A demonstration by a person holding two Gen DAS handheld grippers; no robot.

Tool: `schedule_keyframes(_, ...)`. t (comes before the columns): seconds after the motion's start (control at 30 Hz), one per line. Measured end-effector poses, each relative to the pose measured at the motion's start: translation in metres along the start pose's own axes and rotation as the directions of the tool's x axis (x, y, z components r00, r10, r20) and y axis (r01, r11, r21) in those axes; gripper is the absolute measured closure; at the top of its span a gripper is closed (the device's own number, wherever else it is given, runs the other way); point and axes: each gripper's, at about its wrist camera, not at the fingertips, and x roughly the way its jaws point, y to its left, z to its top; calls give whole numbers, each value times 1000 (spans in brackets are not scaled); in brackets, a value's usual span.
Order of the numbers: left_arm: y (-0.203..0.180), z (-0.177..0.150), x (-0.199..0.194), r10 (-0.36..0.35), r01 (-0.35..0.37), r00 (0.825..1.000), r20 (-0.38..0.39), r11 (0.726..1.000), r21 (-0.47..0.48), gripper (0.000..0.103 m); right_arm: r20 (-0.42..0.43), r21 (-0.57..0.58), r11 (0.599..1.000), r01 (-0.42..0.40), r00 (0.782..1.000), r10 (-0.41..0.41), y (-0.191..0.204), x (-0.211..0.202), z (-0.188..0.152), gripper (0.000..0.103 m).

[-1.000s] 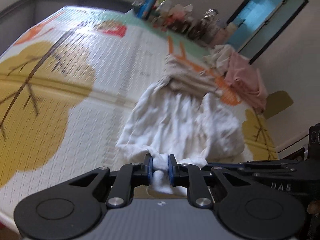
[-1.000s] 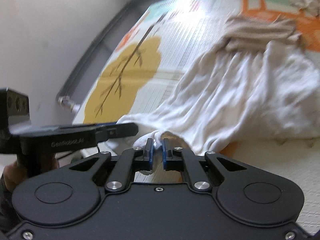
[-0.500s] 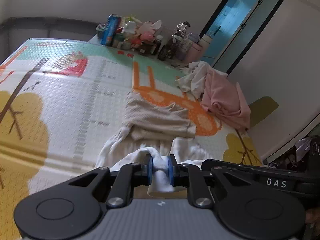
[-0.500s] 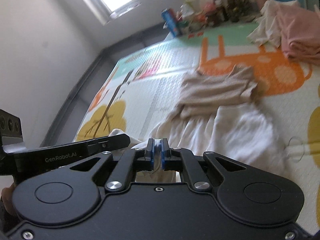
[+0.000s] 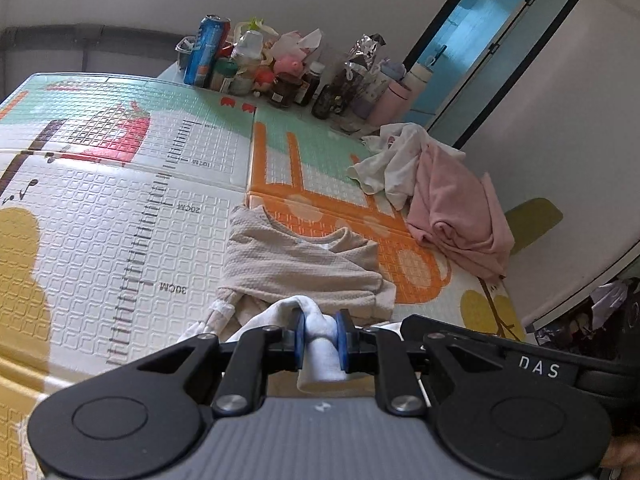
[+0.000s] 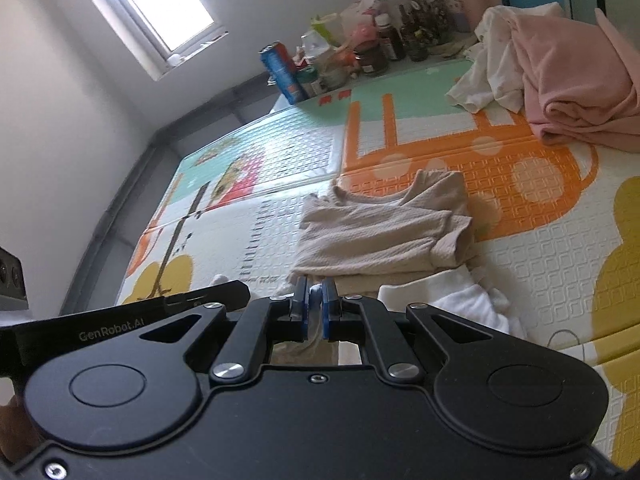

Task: Fold clothes
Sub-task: 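Carry the pinched white leg up over the garment toward the beige top with both grippers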

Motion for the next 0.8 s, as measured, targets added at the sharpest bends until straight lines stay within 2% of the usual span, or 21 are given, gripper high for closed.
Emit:
schedule_keyframes(0.23,5,9,36,41,-42,998,-49,999,-17,83,-54,26,999,26,998,-25,-17,40,6,99)
schedule_keyframes(0.43,11,3,74,109,-110,987,-119,994,-2,81,-122,17,997,78,990,-75,-28,80,1,98)
schedule_keyframes(0.53,12,1,83,130,-129,983,-128,992,10,80,-125,26,996,81,989,-77,-32,88,2,95)
schedule_keyframes(0.6,13,2,85,134,-135,982,-134,991,4,79,-119,53,995,86,990,-79,-36,89,6,86)
schedule_keyframes(0.7,12,8,79,125,-127,985,-118,992,-8,71,-86,90,992,85,993,-78,-44,80,13,82)
schedule_keyframes(0.77,9,12,71,118,-119,989,-93,993,-5,56,-72,102,991,86,994,-79,-47,73,16,82)
schedule_keyframes(0.8,6,15,66,109,-109,991,-76,994,5,52,-70,105,991,88,994,-80,-49,70,18,82)
